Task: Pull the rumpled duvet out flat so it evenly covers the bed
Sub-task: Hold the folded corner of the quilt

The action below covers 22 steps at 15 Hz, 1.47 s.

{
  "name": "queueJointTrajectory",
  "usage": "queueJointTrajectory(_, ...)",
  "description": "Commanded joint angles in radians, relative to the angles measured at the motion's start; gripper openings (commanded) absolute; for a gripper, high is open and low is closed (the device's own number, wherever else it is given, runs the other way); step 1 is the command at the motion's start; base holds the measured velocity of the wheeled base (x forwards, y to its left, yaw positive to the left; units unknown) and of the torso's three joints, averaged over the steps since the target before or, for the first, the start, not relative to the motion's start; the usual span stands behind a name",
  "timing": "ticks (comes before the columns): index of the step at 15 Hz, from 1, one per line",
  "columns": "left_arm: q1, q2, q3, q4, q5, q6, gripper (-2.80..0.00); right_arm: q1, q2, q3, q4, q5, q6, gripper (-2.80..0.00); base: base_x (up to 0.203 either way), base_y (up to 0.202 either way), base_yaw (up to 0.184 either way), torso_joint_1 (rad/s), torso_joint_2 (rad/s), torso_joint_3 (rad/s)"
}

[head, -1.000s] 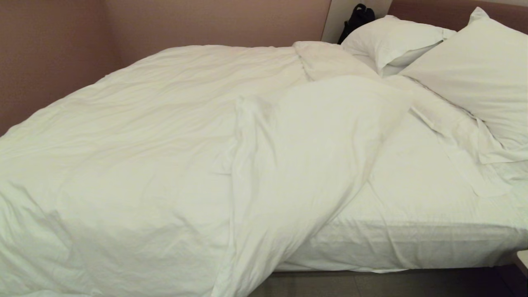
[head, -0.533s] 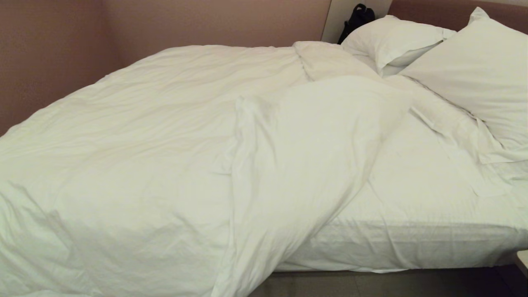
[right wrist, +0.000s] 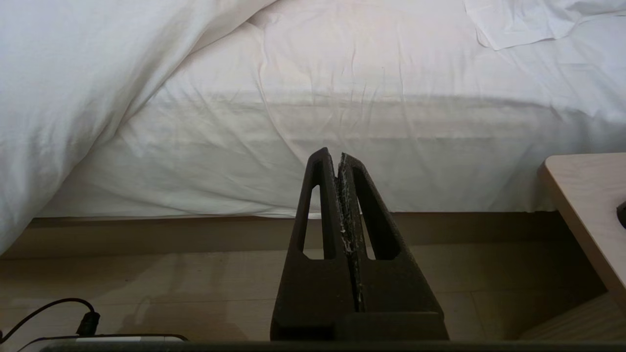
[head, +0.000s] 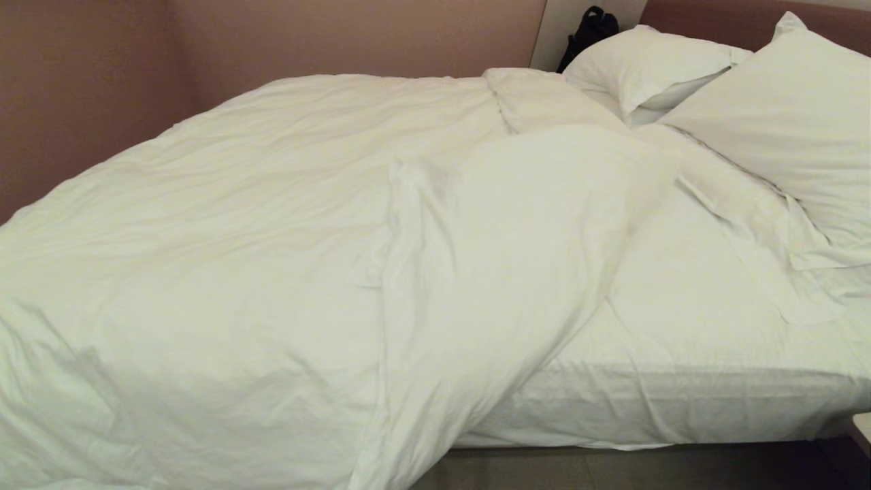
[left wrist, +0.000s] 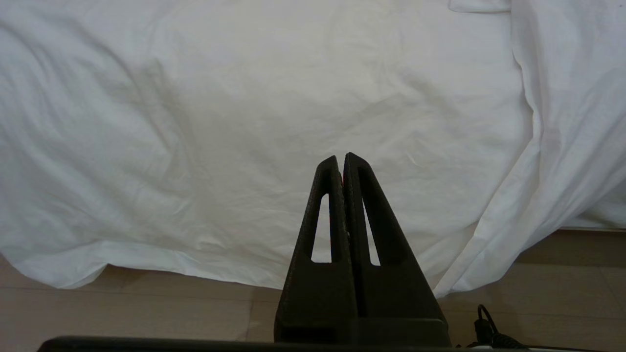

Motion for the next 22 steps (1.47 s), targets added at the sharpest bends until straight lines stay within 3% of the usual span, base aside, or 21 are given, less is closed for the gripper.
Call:
queueJointTrajectory(1, 0.000, 0.000, 0.000, -0.001, 0.000, 0.000, -2.80, 0.000, 0.001, 0.000, 0.000, 0.000, -0.002, -2.80, 0.000, 0.000, 0.000, 0.000, 0.00, 0.000)
queueJointTrajectory(18, 0.000, 0.000, 0.000, -0.001, 0.000, 0.000, -2.80, 0.000, 0.001, 0.000, 0.000, -0.003, -0.006, -2.80, 0.000, 0.000, 0.000, 0.000, 0.00, 0.000)
queueJointTrajectory(22, 0.000, 0.000, 0.000, -0.001, 0.000, 0.000, -2.80, 0.000, 0.001, -0.097, 0.028, -0.001, -0.007, -2.80, 0.000, 0.000, 0.000, 0.000, 0.00, 0.000)
